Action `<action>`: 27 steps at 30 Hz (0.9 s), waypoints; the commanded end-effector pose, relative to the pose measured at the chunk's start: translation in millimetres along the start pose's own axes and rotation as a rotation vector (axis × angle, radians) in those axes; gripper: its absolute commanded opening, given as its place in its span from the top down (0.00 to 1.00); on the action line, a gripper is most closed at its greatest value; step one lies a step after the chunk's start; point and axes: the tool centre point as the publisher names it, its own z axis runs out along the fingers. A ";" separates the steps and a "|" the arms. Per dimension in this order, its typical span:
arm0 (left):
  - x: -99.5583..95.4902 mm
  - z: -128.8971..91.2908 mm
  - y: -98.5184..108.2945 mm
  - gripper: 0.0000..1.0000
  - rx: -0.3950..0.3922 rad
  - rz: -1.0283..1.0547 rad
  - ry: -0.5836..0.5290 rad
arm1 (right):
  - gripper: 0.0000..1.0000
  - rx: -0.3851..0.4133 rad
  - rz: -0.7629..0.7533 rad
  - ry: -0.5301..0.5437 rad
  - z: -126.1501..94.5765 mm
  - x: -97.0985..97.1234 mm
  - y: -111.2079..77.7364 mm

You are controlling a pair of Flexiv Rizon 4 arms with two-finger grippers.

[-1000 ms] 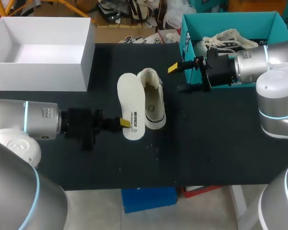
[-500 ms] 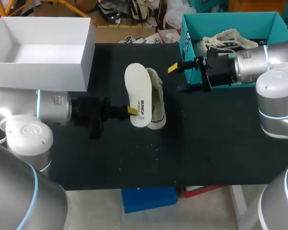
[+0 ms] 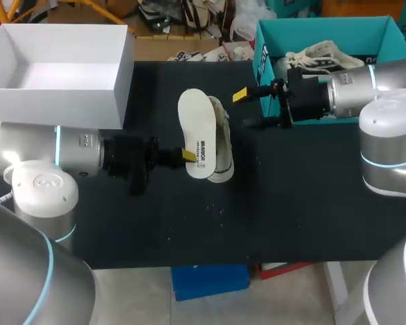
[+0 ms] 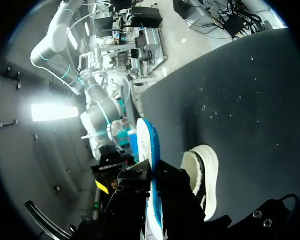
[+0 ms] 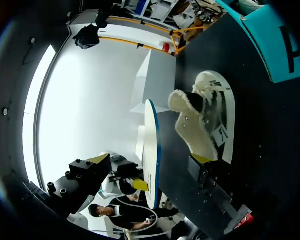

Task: Take the shoe out of the shoebox, open the shoe tongue, remove and reinsert the insole, then place the shoe into the shoebox

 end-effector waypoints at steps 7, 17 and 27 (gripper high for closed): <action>0.1 -0.1 -1.5 1.00 -0.005 0.003 0.001 | 0.00 0.001 -0.009 0.062 32.0 -1.8 -21.7; 0.1 -0.1 -1.5 1.00 -0.005 0.003 0.001 | 0.00 0.013 0.014 0.078 58.2 -2.8 -37.2; 0.1 -0.1 -1.5 1.00 -0.005 0.003 0.001 | 0.43 0.024 0.037 0.090 79.7 -7.1 -43.0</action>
